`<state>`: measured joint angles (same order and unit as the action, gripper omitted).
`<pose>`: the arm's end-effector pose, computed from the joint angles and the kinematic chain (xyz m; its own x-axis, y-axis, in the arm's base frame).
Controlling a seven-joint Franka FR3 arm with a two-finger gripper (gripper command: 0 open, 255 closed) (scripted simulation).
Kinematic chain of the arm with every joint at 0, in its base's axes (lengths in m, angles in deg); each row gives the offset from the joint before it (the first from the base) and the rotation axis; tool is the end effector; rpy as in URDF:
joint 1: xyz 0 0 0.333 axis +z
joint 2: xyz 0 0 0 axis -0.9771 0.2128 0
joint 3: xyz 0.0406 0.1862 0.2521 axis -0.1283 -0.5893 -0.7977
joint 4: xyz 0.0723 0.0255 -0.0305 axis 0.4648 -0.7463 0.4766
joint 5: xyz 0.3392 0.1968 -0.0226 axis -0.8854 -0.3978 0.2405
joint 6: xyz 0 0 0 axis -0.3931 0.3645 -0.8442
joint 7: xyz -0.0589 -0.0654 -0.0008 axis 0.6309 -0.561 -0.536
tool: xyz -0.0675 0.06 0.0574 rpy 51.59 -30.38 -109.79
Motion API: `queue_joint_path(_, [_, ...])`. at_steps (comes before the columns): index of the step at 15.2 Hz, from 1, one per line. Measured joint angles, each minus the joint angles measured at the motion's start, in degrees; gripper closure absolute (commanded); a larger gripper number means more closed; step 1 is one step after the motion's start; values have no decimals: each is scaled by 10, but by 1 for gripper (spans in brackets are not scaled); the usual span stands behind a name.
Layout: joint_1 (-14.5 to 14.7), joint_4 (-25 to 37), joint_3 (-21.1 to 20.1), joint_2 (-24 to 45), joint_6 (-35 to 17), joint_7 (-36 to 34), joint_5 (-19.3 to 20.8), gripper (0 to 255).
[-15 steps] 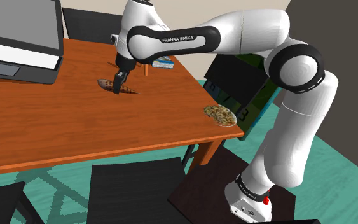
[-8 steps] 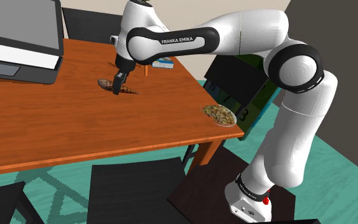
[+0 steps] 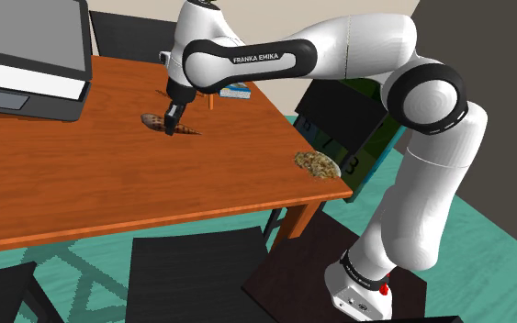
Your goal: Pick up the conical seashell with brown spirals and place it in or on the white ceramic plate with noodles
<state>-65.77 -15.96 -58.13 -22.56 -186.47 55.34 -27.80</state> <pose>0.6267 0.1937 0.4698 0.7774 0.5960 0.2011 0.5907 -0.8016 0.0927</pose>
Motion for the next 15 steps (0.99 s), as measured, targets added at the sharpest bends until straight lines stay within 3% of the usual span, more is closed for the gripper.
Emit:
queue_joint_path(5, [0,4,0,-3,8,0,0,255])
queue_joint_path(15, [0,68,-1,-11,79,4,-3,255])
